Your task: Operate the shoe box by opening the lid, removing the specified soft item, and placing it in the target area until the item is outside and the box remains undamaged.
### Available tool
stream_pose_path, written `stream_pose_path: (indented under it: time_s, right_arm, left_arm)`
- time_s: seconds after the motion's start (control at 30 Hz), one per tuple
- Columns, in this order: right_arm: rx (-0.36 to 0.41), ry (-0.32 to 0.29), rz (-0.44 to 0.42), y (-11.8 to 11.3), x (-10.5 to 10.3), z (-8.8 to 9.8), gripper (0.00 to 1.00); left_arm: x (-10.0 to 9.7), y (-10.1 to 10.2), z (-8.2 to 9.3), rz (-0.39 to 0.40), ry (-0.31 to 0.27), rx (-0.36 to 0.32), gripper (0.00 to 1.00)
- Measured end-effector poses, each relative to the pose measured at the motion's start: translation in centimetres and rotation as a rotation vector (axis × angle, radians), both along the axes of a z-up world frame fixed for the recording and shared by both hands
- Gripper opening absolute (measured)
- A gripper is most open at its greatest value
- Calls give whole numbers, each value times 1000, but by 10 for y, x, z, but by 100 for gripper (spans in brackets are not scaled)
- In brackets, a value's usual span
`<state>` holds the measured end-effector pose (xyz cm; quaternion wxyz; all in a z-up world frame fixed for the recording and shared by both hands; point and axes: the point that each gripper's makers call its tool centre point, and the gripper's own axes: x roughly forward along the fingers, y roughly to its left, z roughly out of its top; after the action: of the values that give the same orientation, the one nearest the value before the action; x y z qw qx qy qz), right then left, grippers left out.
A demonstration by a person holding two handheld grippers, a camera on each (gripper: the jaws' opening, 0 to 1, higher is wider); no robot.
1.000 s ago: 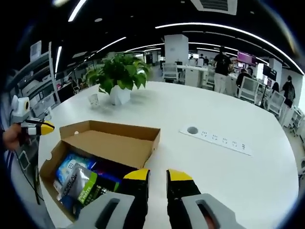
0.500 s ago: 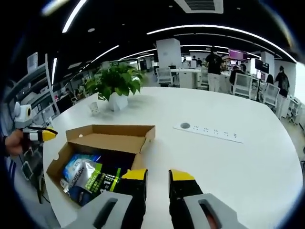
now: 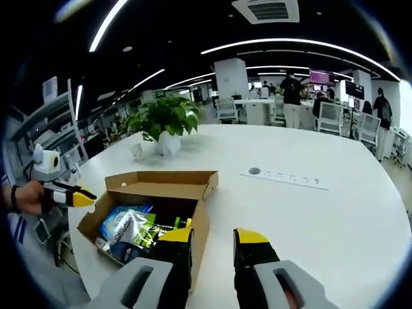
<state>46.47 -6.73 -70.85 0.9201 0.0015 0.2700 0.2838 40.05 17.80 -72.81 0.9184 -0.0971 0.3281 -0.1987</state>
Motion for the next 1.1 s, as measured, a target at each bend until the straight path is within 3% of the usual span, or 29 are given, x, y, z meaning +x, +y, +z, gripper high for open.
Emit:
stream_pose_path:
  time_s: [0.13,0.23,0.53,1.1]
  right_arm:
    - [14,3,26,4,-15,-1,28]
    - [26,3,35,5,-26,-1,34]
    - [48,4,51,9,-55,-5,40]
    - [43,24,62,9,-84,-20,42]
  left_arm:
    - [-9,-16,-14,-44,66,-11,23]
    - [-12,-23,-20,-52,89,-37,25]
    - [-17,-43,-35,-79,155,-91,29]
    - [-14,-66,-51,-90,231,-133,23]
